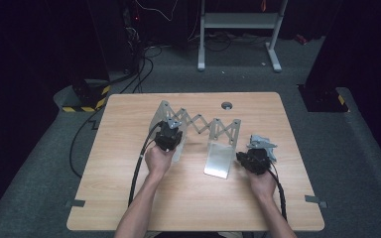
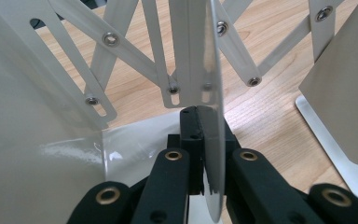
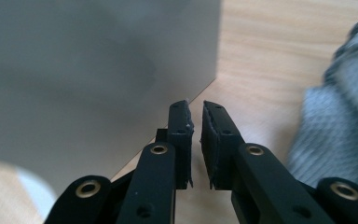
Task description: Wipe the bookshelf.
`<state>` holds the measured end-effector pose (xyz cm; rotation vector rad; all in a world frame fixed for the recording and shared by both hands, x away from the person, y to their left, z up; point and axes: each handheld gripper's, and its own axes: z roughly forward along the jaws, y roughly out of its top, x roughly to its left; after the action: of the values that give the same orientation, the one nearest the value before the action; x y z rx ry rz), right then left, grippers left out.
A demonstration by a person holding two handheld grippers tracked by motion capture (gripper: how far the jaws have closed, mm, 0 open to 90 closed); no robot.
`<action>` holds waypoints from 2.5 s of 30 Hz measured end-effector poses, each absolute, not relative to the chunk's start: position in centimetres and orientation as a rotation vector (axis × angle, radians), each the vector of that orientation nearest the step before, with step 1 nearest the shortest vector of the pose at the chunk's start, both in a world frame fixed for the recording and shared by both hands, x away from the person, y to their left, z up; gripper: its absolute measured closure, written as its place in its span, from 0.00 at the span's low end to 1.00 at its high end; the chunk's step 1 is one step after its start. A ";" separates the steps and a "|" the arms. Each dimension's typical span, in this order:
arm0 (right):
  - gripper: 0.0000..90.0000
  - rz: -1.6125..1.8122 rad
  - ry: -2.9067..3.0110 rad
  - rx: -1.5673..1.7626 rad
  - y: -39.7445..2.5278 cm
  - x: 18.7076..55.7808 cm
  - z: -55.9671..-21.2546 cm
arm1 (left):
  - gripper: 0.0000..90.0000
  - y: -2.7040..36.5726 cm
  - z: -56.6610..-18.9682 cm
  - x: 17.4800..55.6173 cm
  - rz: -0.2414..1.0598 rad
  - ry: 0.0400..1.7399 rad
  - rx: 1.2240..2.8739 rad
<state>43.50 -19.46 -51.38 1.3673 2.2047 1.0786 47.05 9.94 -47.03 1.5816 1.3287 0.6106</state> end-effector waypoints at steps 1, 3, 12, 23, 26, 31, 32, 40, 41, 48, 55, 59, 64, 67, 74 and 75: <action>0.92 1.081 2.199 1.375 -19.5 43.8 -51.3 | 0.98 10.0 -47.0 47.0 0.606 1.327 1.581; 0.92 1.077 2.193 1.396 -19.6 44.5 -51.0 | 0.98 10.0 -47.0 47.0 0.591 1.330 1.567; 0.91 1.091 2.155 1.458 -19.7 46.1 -50.3 | 0.98 10.1 -47.1 46.3 0.567 1.295 1.587; 0.92 1.069 2.169 1.486 -19.9 46.8 -49.9 | 0.98 10.0 -46.9 46.4 0.557 1.267 1.621; 0.92 1.063 2.187 1.475 -20.0 46.5 -49.9 | 0.97 9.7 -46.7 46.8 0.562 1.257 1.646; 0.88 1.112 2.169 1.470 -20.7 46.1 -49.9 | 0.98 9.8 -46.6 47.1 0.522 1.247 1.651; 0.89 1.117 2.155 1.484 -20.9 46.3 -49.9 | 0.98 9.7 -46.6 47.0 0.525 1.242 1.655; 0.93 1.103 2.171 1.489 -20.8 46.8 -50.0 | 0.98 9.1 -46.6 47.7 0.522 1.229 1.669; 0.94 1.103 2.177 1.475 -20.8 46.6 -50.0 | 0.98 9.0 -46.6 47.8 0.524 1.225 1.671; 0.95 1.123 2.207 1.438 -20.5 45.1 -50.1 | 0.98 8.9 -46.6 48.2 0.510 1.212 1.674; 0.95 1.133 2.255 1.381 -19.9 43.7 -50.3 | 0.97 8.5 -46.7 48.5 0.505 1.186 1.688; 0.92 1.130 2.272 1.357 -19.9 43.4 -50.2 | 0.97 8.2 -46.7 48.9 0.500 1.165 1.695; 0.90 1.167 2.166 1.446 -21.4 44.3 -49.9 | 0.98 7.9 -46.7 48.7 0.477 1.134 1.711; 0.91 1.156 2.189 1.440 -21.2 44.7 -50.1 | 0.98 7.7 -46.8 48.6 0.468 1.118 1.717; 0.94 1.126 2.275 1.372 -19.5 43.9 -50.5 | 0.97 7.7 -46.8 48.5 0.462 1.102 1.727; 0.94 1.118 2.288 1.354 -19.2 43.6 -50.5 | 0.97 7.8 -46.8 48.5 0.462 1.099 1.730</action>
<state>43.65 -19.24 -50.46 1.3542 2.2878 1.1175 48.47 7.77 -46.79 1.7304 1.0995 0.4615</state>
